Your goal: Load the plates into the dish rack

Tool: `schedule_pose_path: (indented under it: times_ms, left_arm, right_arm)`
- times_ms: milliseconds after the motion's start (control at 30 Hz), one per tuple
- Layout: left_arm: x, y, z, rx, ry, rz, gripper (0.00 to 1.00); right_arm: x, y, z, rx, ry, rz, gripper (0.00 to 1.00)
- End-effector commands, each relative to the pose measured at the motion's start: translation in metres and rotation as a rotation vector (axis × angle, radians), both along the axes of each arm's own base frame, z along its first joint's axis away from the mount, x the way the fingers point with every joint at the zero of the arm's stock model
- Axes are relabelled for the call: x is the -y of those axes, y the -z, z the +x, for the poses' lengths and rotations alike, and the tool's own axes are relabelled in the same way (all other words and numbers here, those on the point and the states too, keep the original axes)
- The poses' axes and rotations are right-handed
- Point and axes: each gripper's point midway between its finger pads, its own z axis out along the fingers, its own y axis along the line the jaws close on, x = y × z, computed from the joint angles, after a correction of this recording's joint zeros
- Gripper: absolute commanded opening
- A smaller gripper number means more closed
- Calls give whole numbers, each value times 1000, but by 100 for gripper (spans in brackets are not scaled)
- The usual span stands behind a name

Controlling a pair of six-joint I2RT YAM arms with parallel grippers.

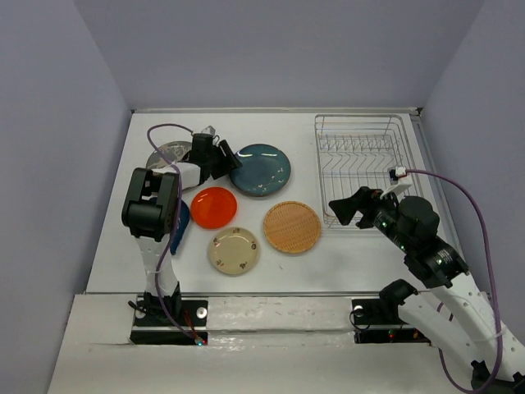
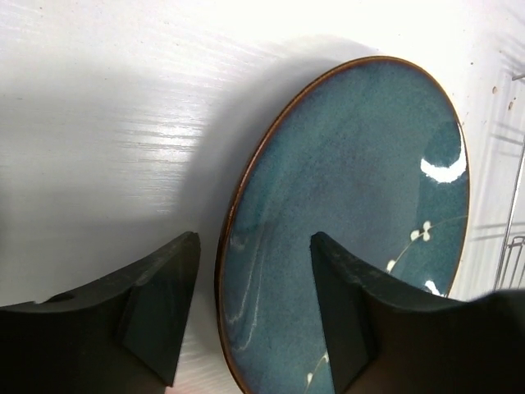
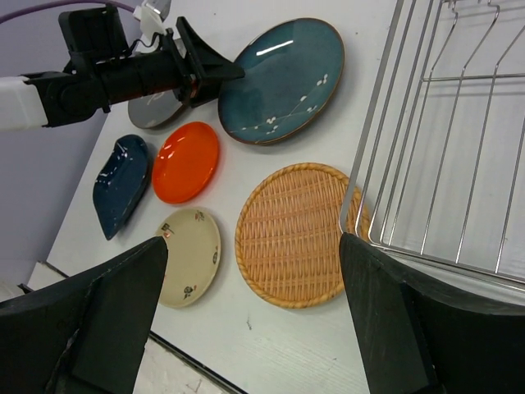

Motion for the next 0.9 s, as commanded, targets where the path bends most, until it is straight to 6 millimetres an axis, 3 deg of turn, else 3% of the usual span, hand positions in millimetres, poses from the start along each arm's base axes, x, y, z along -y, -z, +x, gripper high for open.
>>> schedule_pose_path:
  times_ms: [0,67,333,467,567,667,867]
  left_arm:
    - [0,4,3,7,2,-7,60]
    - [-1,6,3,4,-3,-5,50]
    - [0,13,2,3,-16,-30,40]
    - [-1,16,-1,2,-23,-30,24]
    - [-1,12,1,14,-27,-37,6]
    - [-2,4,-1,32,-37,-41,6]
    - [-3,-31,-6,126,-64,-93,6]
  right_arm:
    - [-4,-7,2,23,-8,32,90]
    - [-4,-8,2,24,-9,37,90]
    - [-6,-7,1,11,-12,51,90]
    - [-7,-6,0,3,-15,58,90]
    - [-8,-5,0,-3,-19,59,90]
    - [-8,-1,0,-15,-20,61,90]
    - [-12,-1,-1,-14,-43,56,90]
